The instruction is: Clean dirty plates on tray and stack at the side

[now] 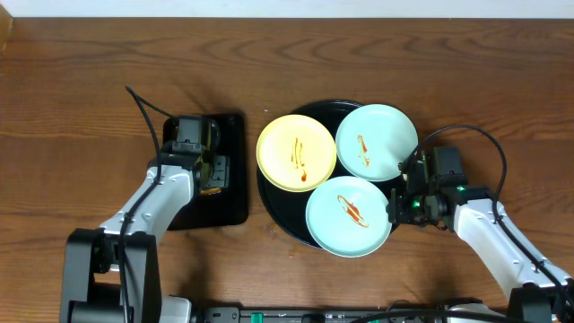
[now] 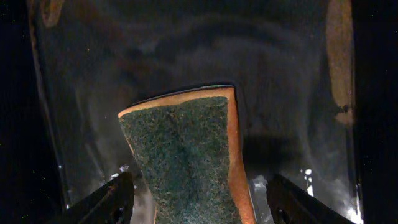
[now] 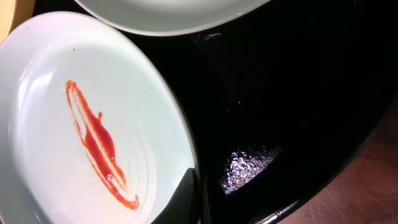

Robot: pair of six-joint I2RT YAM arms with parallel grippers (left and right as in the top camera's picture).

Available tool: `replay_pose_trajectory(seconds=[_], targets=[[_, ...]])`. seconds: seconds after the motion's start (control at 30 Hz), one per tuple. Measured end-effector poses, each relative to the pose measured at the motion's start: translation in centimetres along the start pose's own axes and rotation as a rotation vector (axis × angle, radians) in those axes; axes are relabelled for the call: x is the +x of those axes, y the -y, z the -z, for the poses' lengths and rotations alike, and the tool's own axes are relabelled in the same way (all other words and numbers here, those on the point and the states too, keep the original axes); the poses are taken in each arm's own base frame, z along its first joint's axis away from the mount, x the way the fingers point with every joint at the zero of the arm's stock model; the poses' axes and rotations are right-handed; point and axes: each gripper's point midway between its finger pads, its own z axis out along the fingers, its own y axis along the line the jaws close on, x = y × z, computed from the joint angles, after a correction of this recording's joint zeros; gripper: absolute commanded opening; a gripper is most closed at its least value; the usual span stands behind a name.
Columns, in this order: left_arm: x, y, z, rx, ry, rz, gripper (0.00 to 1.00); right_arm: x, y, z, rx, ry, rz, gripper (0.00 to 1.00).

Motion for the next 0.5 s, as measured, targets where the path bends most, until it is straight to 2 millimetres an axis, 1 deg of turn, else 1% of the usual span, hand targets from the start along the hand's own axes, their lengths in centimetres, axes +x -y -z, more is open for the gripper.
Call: replay_pose_trajectory(seconds=[0.3,0.37,0.5], targets=[[0.0,0.0,0.0,0.0,0.0,0.106,0.68,-0.01,-0.01,0.0,0.0,0.0,0.0,0.01],[-0.01,-0.01,0.0,0.0,0.0,0.126,0.66,-0.01,-0.01,0.0,0.0,0.0,0.0,0.01],[-0.07,0.0,0.0,0.0,0.003,0.154,0.58,0.0,-0.01,0.0,0.0,0.0,0.0,0.01]])
